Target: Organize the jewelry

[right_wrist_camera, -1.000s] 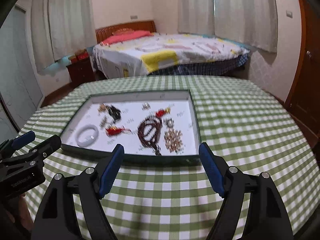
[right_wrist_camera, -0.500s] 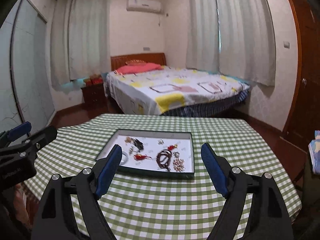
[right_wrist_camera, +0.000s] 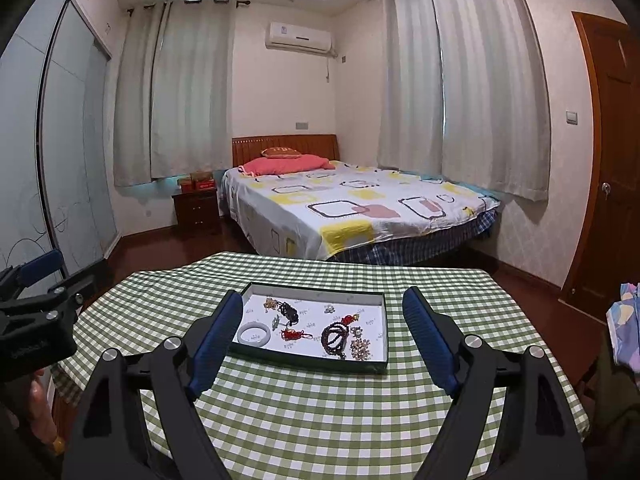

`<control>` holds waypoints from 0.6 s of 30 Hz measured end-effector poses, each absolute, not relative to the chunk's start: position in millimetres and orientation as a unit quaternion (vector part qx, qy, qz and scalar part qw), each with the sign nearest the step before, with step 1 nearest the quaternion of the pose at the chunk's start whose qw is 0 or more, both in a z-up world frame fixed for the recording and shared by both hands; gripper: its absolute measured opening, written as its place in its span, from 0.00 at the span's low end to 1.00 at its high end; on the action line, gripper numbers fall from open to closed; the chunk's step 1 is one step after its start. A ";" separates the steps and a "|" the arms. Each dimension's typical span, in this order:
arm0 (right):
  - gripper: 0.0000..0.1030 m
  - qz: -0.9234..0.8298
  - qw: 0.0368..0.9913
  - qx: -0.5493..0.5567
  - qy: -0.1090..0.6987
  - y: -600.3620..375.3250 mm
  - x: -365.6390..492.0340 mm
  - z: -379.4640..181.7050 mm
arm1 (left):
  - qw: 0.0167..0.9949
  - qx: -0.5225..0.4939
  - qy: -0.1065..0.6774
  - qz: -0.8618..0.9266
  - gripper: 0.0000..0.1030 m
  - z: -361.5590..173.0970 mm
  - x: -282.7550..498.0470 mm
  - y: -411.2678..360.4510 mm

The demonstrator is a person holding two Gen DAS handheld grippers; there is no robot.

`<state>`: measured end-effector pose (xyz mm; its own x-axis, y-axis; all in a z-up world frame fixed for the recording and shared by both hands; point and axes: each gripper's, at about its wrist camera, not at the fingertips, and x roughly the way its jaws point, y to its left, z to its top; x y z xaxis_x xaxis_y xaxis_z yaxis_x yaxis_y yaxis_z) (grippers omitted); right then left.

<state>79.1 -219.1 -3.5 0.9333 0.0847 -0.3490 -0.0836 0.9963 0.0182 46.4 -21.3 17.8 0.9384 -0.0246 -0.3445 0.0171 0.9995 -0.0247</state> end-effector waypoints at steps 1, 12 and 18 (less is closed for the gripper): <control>0.77 0.043 0.983 0.002 0.178 -219.2 78.8 -3.7 | 0.984 -0.011 0.176 -0.012 0.96 17.2 46.6 -21.2; 0.77 0.042 0.984 0.000 0.172 -215.2 73.4 -3.1 | 0.985 -0.014 0.174 -0.014 0.96 16.3 45.6 -19.9; 0.77 0.043 0.984 0.000 0.173 -215.2 73.3 -3.3 | 0.984 -0.017 0.178 -0.015 0.96 14.8 46.7 -18.3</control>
<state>73.3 -215.2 -3.3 0.9367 0.0844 -0.3398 -0.0842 0.9963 0.0155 46.7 -18.3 14.8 0.9362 -0.0360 -0.3495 0.0241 0.9990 -0.0381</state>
